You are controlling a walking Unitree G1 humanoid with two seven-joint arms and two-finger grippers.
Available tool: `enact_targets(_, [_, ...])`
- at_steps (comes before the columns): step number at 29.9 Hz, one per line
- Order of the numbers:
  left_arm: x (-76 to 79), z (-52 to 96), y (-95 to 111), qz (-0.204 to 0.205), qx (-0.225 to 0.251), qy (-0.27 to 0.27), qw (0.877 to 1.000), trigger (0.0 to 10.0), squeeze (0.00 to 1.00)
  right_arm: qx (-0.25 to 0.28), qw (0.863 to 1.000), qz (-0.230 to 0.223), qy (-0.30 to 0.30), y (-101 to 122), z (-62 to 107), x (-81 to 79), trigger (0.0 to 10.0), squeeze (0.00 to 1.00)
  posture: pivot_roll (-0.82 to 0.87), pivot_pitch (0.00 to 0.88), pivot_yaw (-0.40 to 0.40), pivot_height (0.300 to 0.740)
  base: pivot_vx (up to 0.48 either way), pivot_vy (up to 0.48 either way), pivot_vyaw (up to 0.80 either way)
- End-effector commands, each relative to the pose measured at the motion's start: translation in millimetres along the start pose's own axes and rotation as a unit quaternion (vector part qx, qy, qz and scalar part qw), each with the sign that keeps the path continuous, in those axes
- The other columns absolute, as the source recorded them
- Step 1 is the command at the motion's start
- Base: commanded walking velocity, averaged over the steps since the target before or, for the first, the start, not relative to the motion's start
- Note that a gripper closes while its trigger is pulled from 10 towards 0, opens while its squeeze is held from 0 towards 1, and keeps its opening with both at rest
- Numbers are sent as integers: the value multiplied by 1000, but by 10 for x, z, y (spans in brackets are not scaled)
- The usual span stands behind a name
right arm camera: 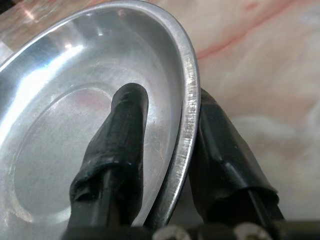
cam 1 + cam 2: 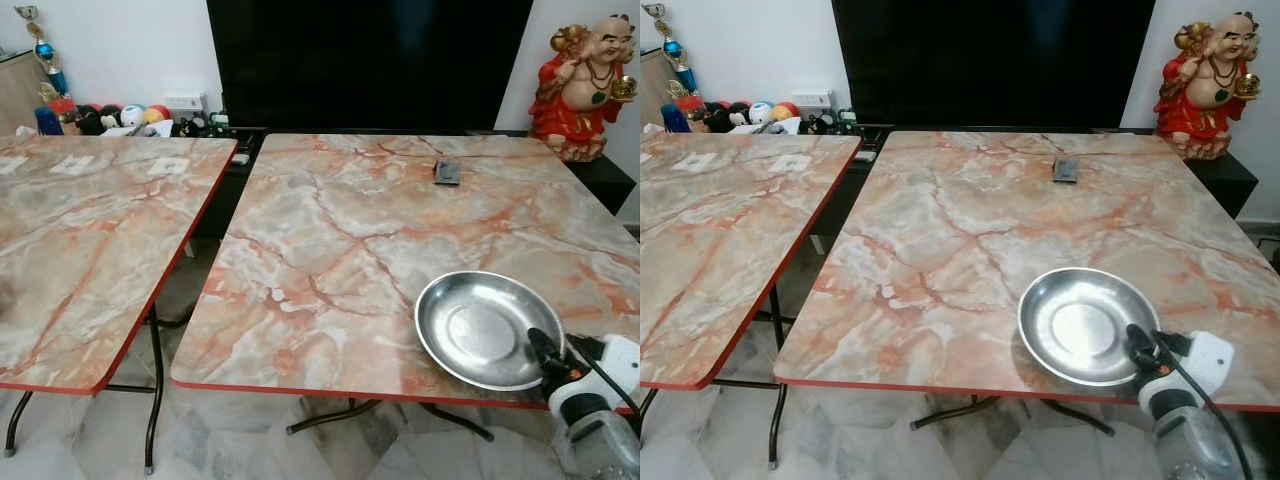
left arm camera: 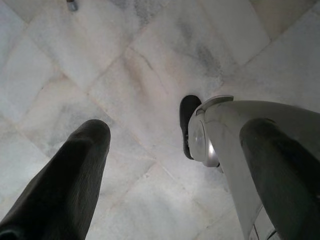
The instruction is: Setting the table
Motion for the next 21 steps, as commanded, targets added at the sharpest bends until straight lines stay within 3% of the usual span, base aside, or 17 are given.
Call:
enact_targets(1, [26,19,-102,-13,-21,-8,1000,10000,0,2,1000,-8,7,25,27,2,10000,0,-28,4,6,740,0,0,0])
enact_targets(11, [23,23,-115,-18,-23,-12,999,10000,0,-10,1000,27,-11,16,56,99,10000,0,-38,0,8,740,0,0,0])
enact_targets(21, [23,26,-124,-23,-24,-14,999,10000,0,-19,999,36,-4,-55,20,46,10000,0,-38,0,11,740,0,0,0])
Point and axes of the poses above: a point about 5 cm out from each wrist's last joint towards the gripper, its own z axis pointing back from the gripper into the wrist, its own y axis along the axis of the wrist's last joint, x = y × z, the point moved 2 cm from there along -z, pointing out of the wrist towards the gripper, and after that the axes turned 1 degree about -z, right-handed, at the moved point
